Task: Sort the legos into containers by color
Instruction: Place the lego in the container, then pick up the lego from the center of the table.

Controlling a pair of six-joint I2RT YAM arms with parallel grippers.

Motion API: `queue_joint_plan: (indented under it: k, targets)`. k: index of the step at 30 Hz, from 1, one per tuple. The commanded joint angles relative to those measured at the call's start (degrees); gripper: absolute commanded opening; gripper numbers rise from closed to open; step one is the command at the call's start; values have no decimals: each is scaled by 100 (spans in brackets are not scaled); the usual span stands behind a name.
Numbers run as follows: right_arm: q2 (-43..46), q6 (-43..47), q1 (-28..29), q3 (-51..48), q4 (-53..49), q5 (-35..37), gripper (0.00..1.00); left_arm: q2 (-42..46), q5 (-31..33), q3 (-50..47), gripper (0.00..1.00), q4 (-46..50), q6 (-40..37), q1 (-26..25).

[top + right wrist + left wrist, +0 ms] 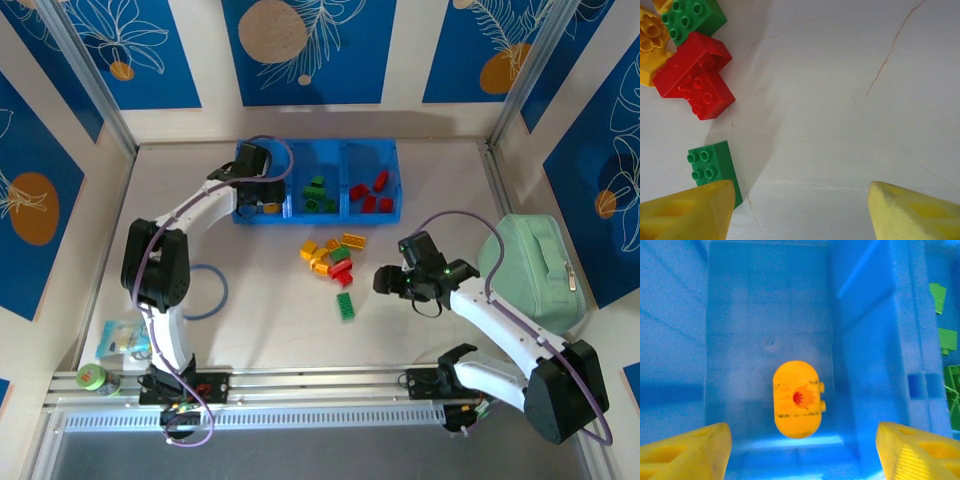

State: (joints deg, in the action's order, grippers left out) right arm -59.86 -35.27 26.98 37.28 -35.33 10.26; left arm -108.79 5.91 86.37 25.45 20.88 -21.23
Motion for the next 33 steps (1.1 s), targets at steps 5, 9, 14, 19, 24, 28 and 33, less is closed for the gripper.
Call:
queue_joint_plan:
  k: [5,9,14,19,24,28,33]
  targets:
    - [-525,568,554,846,61,75,74,1618,-338,-1177,76,-409,260,-69]
    - [-1172,910,946,1476,72,163,74,2472,-336,-1901,76,-582,454,-117]
    - [-2430,1361,1308,2683,-262,183,74,3518,-267,-2705,76,-608,614,-267]
    - [-3807,1723,1461,4089,-837,-26,77,4318,-34,-3303,77,-307,619,-551]
    - [-4983,2037,1627,5339,-1390,160,81,4973,182,-3814,77,103,638,-829]
    - [-5681,2218,1714,6049,-1623,291,81,5465,400,-4269,77,375,752,-1043]
    - [-6427,2551,1723,6841,-1998,407,79,6006,179,-4936,77,176,1053,-1093]
